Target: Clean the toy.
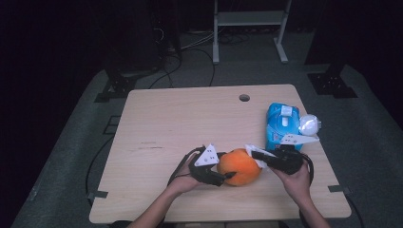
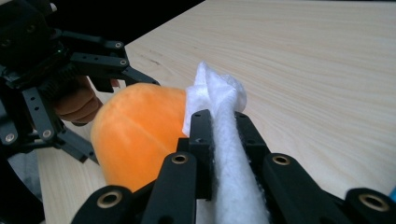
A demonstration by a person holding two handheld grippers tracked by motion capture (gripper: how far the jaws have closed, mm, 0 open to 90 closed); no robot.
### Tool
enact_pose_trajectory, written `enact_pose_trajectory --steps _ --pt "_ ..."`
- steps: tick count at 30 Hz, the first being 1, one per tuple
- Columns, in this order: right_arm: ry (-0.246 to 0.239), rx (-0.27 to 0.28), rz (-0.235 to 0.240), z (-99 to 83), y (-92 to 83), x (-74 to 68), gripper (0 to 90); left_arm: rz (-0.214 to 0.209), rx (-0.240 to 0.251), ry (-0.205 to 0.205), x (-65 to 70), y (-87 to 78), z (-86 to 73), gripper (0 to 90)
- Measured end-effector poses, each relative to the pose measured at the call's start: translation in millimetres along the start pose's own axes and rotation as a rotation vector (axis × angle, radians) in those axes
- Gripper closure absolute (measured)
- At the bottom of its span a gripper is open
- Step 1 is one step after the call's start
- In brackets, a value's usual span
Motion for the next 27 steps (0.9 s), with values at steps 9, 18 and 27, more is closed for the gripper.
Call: enact_pose_trajectory --steps 9,18,27 --pt "0.031 0.008 -0.021 -2.4 -4.2 10.5 79.4 -0.029 0.026 -0.145 -13.7 -2.0 -6.9 30.2" --pt "-0.005 -0.01 -0.048 -5.8 -2.6 14.8 79.4 -0.033 0.038 -0.144 -12.6 -1.9 -6.7 30.0" --pt "-0.062 0.045 0.014 14.1 -4.4 -18.4 79.4 -0.042 0.131 -0.144 -3.6 -13.4 20.9 31.6"
Point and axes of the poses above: each handheld gripper's, and its own axes: y roughly forward along the jaws, z roughly out of its top, x roughly to its right, the point moved 8 cm from there along y, roughly forward along the jaws, and after that the axes turned 4 degrees about -x, right-handed, at the moved point
